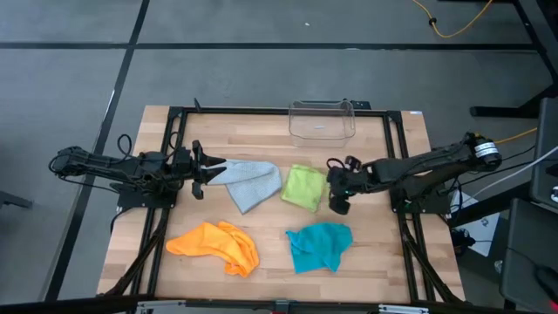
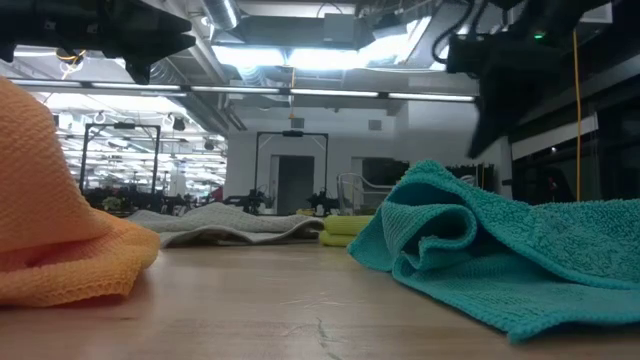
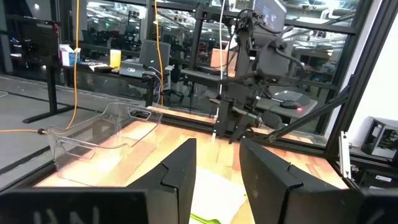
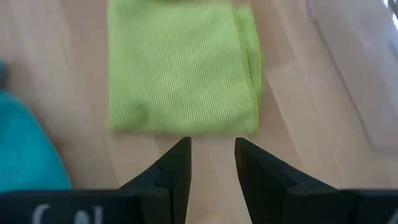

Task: Fold microfiber towels
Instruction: Put the green microfiber towel into the transparent bin

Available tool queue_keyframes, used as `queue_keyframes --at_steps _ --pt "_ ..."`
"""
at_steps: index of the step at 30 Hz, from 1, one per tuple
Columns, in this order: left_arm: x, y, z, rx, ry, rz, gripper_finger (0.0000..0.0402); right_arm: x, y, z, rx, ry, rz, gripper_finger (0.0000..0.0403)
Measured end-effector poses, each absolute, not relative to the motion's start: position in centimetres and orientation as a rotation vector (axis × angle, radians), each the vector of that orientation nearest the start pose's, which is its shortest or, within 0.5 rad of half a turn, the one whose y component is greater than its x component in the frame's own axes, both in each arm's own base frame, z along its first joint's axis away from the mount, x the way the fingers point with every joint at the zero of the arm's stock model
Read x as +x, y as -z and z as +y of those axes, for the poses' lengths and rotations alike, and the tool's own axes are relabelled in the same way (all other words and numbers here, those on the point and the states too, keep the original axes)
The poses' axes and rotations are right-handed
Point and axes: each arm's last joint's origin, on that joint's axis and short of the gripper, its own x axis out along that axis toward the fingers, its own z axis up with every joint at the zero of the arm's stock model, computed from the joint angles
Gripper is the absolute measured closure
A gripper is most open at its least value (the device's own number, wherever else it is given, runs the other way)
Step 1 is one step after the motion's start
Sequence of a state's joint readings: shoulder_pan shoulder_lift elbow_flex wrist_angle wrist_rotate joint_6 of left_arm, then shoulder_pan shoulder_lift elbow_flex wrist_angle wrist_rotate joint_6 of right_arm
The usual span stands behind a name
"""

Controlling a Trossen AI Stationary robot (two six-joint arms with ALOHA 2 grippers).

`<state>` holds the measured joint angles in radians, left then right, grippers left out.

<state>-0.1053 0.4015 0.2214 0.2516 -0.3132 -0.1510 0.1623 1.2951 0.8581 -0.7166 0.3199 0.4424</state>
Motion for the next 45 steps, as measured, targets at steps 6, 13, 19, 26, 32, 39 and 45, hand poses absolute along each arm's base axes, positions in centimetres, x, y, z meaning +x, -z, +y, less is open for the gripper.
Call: queue_keyframes --at_steps 6,13,19,26,32,39,45 --pt "12.4 -22.9 -0.4 -0.166 -0.202 -0.086 0.0286 23.0 -21.7 3.8 0.057 0.335 1.101 0.0276" --pt "12.4 -22.9 -0.4 -0.165 -0.202 -0.086 0.0286 24.6 -20.4 4.4 -0.011 0.224 1.111 0.0276" --pt "12.4 -22.9 -0.4 -0.165 -0.202 -0.086 0.0286 25.4 -18.4 4.6 -0.147 0.146 1.210 0.0276" --pt "12.4 -22.9 -0.4 -0.166 -0.202 -0.086 0.0286 26.0 -17.6 4.7 -0.227 0.098 1.214 0.0276" --pt "12.4 -22.9 -0.4 -0.166 -0.202 -0.086 0.0286 26.5 -17.9 4.6 -0.257 0.136 1.154 0.0267" --pt "12.4 -22.9 -0.4 -0.165 -0.202 -0.086 0.0286 26.9 -18.0 4.7 -0.261 0.125 1.106 0.0203" --pt "12.4 -22.8 -0.4 -0.147 -0.203 -0.082 0.0286 27.1 -18.1 4.7 -0.258 0.124 1.090 0.0155"
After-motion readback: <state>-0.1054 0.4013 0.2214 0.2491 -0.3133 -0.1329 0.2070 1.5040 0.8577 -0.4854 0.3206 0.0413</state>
